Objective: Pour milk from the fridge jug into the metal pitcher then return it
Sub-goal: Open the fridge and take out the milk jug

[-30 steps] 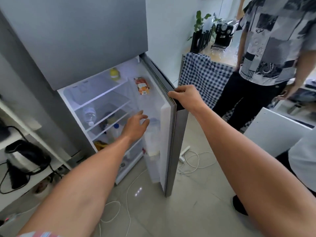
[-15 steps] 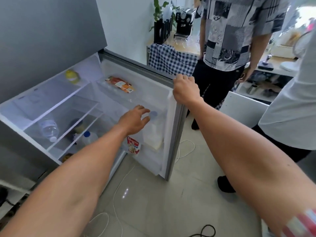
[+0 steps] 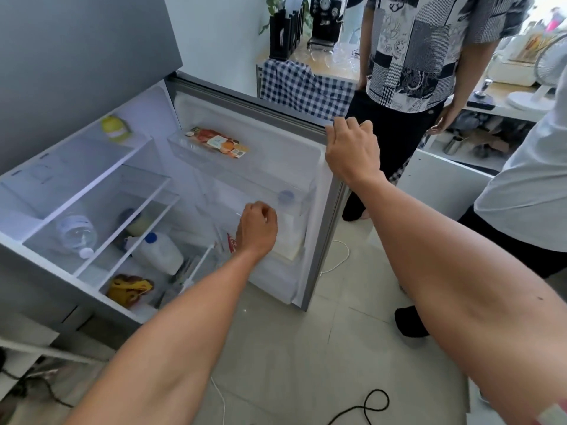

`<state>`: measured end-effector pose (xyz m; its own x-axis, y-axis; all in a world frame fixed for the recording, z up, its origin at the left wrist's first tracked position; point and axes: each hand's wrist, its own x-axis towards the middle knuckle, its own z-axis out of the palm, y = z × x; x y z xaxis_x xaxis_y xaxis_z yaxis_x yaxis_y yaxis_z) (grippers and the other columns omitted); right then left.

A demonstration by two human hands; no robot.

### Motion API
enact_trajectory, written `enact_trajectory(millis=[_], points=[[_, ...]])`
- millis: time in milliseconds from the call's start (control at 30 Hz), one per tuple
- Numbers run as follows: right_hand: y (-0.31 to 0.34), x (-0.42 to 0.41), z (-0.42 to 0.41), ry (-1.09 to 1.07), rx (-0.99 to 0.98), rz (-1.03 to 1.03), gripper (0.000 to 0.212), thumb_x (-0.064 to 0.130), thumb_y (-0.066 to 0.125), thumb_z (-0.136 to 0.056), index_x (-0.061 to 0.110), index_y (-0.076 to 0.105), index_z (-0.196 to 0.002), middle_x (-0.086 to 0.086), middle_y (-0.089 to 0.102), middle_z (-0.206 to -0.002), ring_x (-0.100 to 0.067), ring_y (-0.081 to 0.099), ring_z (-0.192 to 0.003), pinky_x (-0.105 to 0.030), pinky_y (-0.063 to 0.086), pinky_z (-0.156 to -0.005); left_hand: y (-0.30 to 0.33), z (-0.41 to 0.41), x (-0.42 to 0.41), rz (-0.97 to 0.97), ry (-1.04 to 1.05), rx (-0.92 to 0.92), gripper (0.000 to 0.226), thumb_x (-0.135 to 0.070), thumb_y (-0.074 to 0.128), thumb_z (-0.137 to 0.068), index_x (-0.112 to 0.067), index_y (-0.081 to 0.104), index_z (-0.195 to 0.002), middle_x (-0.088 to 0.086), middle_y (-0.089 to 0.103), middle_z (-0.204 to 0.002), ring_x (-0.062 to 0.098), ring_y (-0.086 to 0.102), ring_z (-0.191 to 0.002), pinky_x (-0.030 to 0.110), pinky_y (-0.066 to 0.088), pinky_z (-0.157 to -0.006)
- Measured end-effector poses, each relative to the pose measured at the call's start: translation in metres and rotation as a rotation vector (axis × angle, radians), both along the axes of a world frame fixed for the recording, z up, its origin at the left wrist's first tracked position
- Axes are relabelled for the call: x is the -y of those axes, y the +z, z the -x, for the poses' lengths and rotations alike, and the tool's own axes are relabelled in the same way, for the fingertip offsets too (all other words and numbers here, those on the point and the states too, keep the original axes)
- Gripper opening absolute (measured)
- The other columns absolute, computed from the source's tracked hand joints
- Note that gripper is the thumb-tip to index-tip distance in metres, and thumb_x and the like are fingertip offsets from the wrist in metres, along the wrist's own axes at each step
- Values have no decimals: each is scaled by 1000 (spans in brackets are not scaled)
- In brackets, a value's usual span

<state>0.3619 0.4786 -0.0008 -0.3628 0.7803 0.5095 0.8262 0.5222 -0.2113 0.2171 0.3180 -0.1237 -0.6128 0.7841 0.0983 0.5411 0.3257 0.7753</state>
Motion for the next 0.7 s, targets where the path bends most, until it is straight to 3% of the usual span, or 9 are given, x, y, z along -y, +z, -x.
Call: enact_trajectory(millis=[67, 133, 200, 300, 433, 500, 567, 633, 700], points=[[-4, -4, 0, -7, -4, -64, 41, 40, 28, -109, 13, 59, -106, -7, 63, -105, -29, 49, -95, -37, 34, -74, -6, -9, -8, 61, 33, 215, 28, -23, 45, -104, -12, 59, -83, 3, 63, -87, 24, 60, -83, 28, 41, -60], [-8, -7, 0, -8, -19, -110, 40, 40, 30, -109, 13, 60, -103, -6, 64, -100, -29, 49, -92, -38, 37, -73, -9, -15, -16, 129, 68, 367, 37, -26, 41, -106, -13, 52, -73, 1, 58, -79, 22, 54, -79, 29, 35, -59], [-13, -8, 0, -14, -38, -175, 40, 39, 33, -108, 13, 61, -98, -5, 65, -95, -29, 52, -89, -40, 42, -73, -16, -20, -29, 172, 91, 521, 42, -31, 36, -107, -13, 54, -73, 5, 60, -85, 23, 55, -82, 31, 40, -71], [-21, -9, 2, -54, -65, -304, 39, 37, 39, -107, 13, 65, -92, -3, 66, -88, -28, 55, -81, -41, 46, -69, -30, -24, -45, 197, 157, 759, 55, -43, 30, -104, -5, 69, -103, 15, 68, -110, 31, 63, -102, 37, 50, -96], [-28, -9, 7, -77, -110, -384, 36, 36, 44, -105, 13, 68, -90, -2, 66, -84, -26, 57, -77, -41, 47, -66, -43, -26, -56, 120, 201, 1042, 57, -42, 25, -104, -16, 61, -69, 7, 66, -81, 26, 61, -77, 28, 51, -70], [-29, -9, 8, -78, -126, -393, 35, 36, 45, -104, 14, 69, -91, -1, 66, -84, -25, 57, -77, -41, 47, -66, -44, -29, -56, 60, 263, 1148, 56, -49, 25, -105, -16, 61, -78, 4, 60, -73, 22, 57, -72, 27, 46, -66], [-27, -8, 8, -75, -120, -387, 35, 36, 45, -104, 14, 69, -91, -2, 66, -83, -25, 57, -77, -40, 47, -67, -47, -33, -52, -72, 364, 1252, 53, -57, 28, -103, -18, 63, -98, 2, 58, -76, 22, 57, -85, 31, 50, -86], [-26, -7, 7, -72, -108, -379, 36, 36, 44, -104, 13, 68, -91, -3, 66, -84, -25, 57, -78, -40, 47, -68, -51, -36, -46, -208, 511, 1349, 53, -60, 31, -102, -18, 59, -120, 2, 60, -82, 21, 57, -98, 37, 42, -109], [-25, -6, 8, -72, -104, -367, 36, 36, 44, -103, 12, 68, -93, -4, 66, -85, -26, 58, -80, -40, 47, -69, -49, -37, -36, -351, 643, 1406, 49, -54, 35, -103, -18, 52, -132, 3, 59, -80, 19, 56, -96, 31, 38, -105]])
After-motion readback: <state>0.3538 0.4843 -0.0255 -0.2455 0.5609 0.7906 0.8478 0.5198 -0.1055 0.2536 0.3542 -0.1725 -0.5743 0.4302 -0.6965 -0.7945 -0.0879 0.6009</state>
